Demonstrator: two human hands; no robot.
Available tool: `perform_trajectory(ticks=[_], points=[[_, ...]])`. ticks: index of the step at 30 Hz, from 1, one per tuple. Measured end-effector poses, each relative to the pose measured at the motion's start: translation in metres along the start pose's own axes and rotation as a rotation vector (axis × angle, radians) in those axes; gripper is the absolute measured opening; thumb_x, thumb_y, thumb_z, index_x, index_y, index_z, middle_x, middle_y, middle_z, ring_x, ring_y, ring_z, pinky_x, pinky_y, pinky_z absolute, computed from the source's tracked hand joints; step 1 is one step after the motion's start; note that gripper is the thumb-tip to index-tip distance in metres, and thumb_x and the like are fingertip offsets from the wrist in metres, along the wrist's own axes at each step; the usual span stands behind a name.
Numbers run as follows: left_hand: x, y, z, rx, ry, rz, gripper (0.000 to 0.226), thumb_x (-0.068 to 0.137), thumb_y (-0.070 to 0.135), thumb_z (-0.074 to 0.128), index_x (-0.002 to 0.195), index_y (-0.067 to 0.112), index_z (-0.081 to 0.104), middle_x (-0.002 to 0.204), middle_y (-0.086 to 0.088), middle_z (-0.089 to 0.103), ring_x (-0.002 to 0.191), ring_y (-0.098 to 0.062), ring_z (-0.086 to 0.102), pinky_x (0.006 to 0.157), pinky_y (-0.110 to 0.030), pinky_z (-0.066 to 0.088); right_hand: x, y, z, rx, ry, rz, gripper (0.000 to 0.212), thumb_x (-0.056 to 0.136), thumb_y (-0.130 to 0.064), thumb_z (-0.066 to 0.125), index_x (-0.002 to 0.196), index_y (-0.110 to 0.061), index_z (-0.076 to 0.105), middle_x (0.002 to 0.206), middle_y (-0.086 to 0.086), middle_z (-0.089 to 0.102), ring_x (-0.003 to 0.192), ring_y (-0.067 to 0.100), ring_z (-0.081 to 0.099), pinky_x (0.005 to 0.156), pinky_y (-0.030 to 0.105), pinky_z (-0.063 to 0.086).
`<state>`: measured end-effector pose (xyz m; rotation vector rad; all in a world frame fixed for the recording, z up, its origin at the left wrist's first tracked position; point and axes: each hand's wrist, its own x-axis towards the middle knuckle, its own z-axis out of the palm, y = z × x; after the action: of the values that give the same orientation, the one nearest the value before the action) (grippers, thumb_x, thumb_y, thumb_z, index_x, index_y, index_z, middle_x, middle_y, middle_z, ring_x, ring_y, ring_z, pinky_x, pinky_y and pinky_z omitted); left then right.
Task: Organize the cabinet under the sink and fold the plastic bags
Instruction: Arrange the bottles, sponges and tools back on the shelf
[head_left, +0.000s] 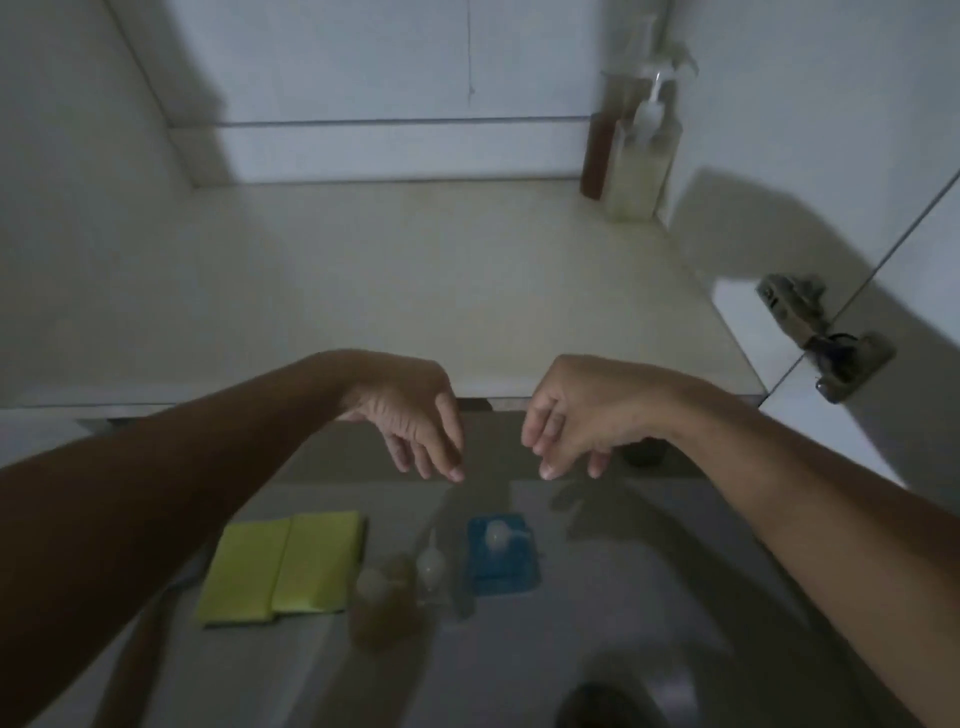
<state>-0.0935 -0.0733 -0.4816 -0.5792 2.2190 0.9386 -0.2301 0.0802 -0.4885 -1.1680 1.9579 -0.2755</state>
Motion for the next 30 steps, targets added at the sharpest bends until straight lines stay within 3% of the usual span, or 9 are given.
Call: perform_trajectory(ticks=[3,7,9,12,14,17,20,26,30], points=[[0.015,-0.022,0.040,0.206,0.099,-0.056,0.069,0.072,0.044,0.079,0.129,0.013,0.056,0.128,0.000,0.061,0.116,-0.015,0.058,0.102,-0.033,0.045,0.021,0.015,0.046,-0.201,-0.042,0.022,0.058,0.073,-0.017,0.084,0.126,-0.011,0.061,0.115,0.002,0.067,0.084,0.014,0.068,0.059,0.023,0.055],[0.038,-0.032,0.078,0.222,0.157,-0.110,0.095,0.070,0.055,0.075,0.146,0.016,0.034,0.149,-0.001,0.041,0.134,-0.021,0.041,0.111,-0.036,0.032,0.044,0.043,0.094,-0.343,-0.019,0.059,0.100,0.066,-0.031,0.089,0.149,-0.020,0.033,0.144,0.004,0.049,0.123,0.025,0.053,0.101,0.037,0.046],[0.048,-0.030,0.091,0.249,0.129,-0.136,0.099,0.070,0.054,0.076,0.148,0.015,0.030,0.151,-0.002,0.036,0.136,-0.023,0.039,0.109,-0.034,0.033,0.049,0.055,0.112,-0.381,-0.005,0.028,0.109,0.062,-0.036,0.088,0.151,-0.023,0.027,0.151,0.002,0.041,0.134,0.024,0.044,0.108,0.038,0.040],[0.061,-0.024,0.107,0.305,0.082,-0.158,0.091,0.063,0.054,0.080,0.137,0.016,0.045,0.135,-0.004,0.052,0.117,-0.023,0.054,0.098,-0.035,0.048,0.052,0.067,0.131,-0.336,0.055,-0.064,0.096,0.059,-0.035,0.088,0.141,-0.021,0.041,0.140,0.002,0.050,0.126,0.025,0.051,0.100,0.038,0.046],[0.065,-0.022,0.112,0.332,0.087,-0.165,0.086,0.058,0.056,0.082,0.128,0.017,0.050,0.124,-0.001,0.058,0.106,-0.023,0.059,0.090,-0.035,0.052,0.052,0.072,0.138,-0.307,0.099,-0.102,0.094,0.062,-0.033,0.087,0.142,-0.020,0.040,0.139,0.003,0.050,0.123,0.024,0.052,0.099,0.037,0.045],[0.061,-0.026,0.114,0.353,0.126,-0.183,0.098,0.053,0.058,0.084,0.131,0.018,0.041,0.129,0.000,0.054,0.112,-0.024,0.056,0.092,-0.037,0.050,0.055,0.077,0.141,-0.288,0.136,-0.135,0.096,0.067,-0.030,0.085,0.148,-0.018,0.033,0.143,0.004,0.046,0.126,0.023,0.048,0.102,0.032,0.042],[0.052,-0.037,0.118,0.362,0.153,-0.161,0.110,0.048,0.058,0.086,0.136,0.020,0.034,0.135,0.000,0.048,0.117,-0.023,0.053,0.093,-0.035,0.048,0.058,0.080,0.145,-0.266,0.168,-0.147,0.089,0.067,-0.030,0.084,0.143,-0.021,0.038,0.137,0.002,0.050,0.118,0.020,0.051,0.096,0.031,0.045],[0.041,-0.062,0.130,0.414,0.213,-0.083,0.096,0.053,0.049,0.088,0.128,0.023,0.035,0.127,0.002,0.051,0.110,-0.021,0.055,0.088,-0.036,0.049,0.056,0.083,0.150,-0.286,0.217,-0.186,0.094,0.070,-0.034,0.082,0.147,-0.018,0.032,0.143,0.002,0.043,0.123,0.021,0.048,0.101,0.035,0.044],[0.043,-0.072,0.140,0.406,0.323,-0.043,0.071,0.060,0.039,0.084,0.114,0.021,0.041,0.116,-0.002,0.055,0.100,-0.022,0.055,0.079,-0.033,0.045,0.056,0.082,0.151,-0.257,0.224,-0.195,0.086,0.070,-0.032,0.082,0.142,-0.015,0.040,0.136,0.003,0.048,0.119,0.022,0.050,0.099,0.035,0.045]])
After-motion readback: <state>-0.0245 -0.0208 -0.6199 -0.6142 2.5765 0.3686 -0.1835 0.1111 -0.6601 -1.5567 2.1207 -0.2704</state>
